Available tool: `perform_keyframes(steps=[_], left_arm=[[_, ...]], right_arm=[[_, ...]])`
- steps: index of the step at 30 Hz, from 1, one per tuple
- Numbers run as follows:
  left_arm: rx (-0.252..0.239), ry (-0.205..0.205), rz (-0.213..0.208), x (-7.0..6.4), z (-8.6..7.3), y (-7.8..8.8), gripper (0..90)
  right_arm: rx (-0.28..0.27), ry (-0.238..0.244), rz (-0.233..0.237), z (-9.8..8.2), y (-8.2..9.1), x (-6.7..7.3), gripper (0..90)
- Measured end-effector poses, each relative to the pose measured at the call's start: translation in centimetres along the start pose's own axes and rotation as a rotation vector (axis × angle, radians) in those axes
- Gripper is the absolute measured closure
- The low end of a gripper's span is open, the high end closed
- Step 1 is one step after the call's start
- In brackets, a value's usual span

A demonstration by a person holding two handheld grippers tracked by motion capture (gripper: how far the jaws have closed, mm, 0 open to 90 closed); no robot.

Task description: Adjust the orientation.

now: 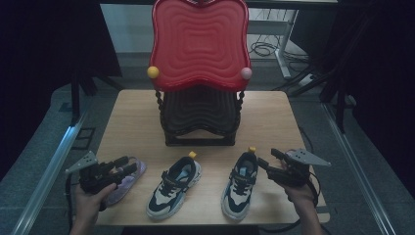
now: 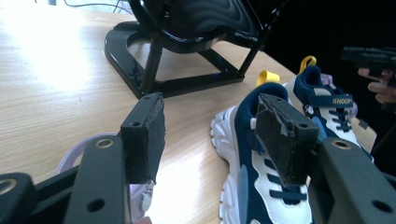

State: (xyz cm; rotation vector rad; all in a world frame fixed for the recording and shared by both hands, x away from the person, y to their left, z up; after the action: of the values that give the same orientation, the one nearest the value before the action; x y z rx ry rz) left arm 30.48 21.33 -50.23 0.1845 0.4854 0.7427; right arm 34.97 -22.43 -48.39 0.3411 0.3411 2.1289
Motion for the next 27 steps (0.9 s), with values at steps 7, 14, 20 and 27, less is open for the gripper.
perform_keyframes(steps=[7,14,20,27], left_arm=[[0.013,-0.04,0.024,-0.3,0.5,0.9,48.8],[0.041,-0.038,-0.016,-0.8,0.1,0.4,71.2],[0.096,-0.04,-0.038,-1.1,-0.6,0.3,86.1],[0.129,-0.027,-0.037,-0.9,-0.9,0.1,90.0]], right_arm=[[0.008,0.022,0.02,0.2,-0.6,0.3,32.4],[0.018,0.011,-0.006,-0.5,-0.5,0.0,32.7],[0.023,0.012,-0.018,-0.5,-0.5,0.1,33.0],[0.045,0.007,-0.031,-1.3,-0.5,-0.2,33.0]])
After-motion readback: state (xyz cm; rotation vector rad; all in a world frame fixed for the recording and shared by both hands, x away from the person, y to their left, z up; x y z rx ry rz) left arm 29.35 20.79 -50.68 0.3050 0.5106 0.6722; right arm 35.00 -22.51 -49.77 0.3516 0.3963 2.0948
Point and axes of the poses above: each handheld gripper's, and its own axes: y roughly backward along the jaws, z roughly out of its top, x roughly to its left, the point moved 10 cm from there along -y, roughly forward along the jaws, and after that the axes turned 4 degrees about -z, right-handed, at the moved point
